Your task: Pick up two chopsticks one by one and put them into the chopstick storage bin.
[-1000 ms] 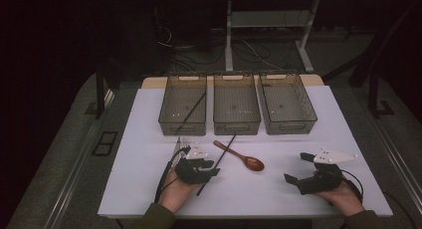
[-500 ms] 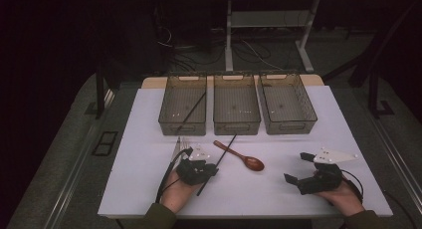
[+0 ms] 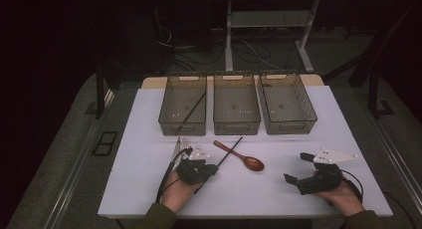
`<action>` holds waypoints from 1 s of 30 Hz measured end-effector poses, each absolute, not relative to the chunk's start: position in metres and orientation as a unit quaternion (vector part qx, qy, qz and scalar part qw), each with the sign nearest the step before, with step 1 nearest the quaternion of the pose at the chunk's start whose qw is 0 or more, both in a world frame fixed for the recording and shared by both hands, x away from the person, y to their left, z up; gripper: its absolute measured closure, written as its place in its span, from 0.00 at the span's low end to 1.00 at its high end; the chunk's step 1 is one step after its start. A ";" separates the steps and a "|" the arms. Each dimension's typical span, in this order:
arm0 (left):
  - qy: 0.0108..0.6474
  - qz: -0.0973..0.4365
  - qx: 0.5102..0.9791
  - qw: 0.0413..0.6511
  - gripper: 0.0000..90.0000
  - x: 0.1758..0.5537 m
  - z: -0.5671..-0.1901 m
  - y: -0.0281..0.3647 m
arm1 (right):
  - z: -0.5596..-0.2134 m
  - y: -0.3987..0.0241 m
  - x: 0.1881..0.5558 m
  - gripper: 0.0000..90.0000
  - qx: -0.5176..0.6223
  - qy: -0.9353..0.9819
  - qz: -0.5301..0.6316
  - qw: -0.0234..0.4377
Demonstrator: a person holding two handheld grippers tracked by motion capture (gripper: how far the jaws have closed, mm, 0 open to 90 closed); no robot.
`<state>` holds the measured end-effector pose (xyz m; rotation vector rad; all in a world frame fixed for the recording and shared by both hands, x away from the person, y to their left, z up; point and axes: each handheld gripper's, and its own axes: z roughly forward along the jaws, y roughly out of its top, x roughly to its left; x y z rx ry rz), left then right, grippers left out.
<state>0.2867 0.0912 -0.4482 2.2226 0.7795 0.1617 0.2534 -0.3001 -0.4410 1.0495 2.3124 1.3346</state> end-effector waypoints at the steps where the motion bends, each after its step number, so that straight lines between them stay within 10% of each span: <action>1: 0.307 0.062 0.869 0.383 0.92 0.287 -0.448 0.091 | -0.441 -0.300 0.253 0.00 0.362 0.799 0.461 0.136; 30: 0.275 0.045 0.869 0.409 0.94 0.289 -0.420 0.106 | -0.441 -0.301 0.253 0.00 0.363 0.798 0.462 0.134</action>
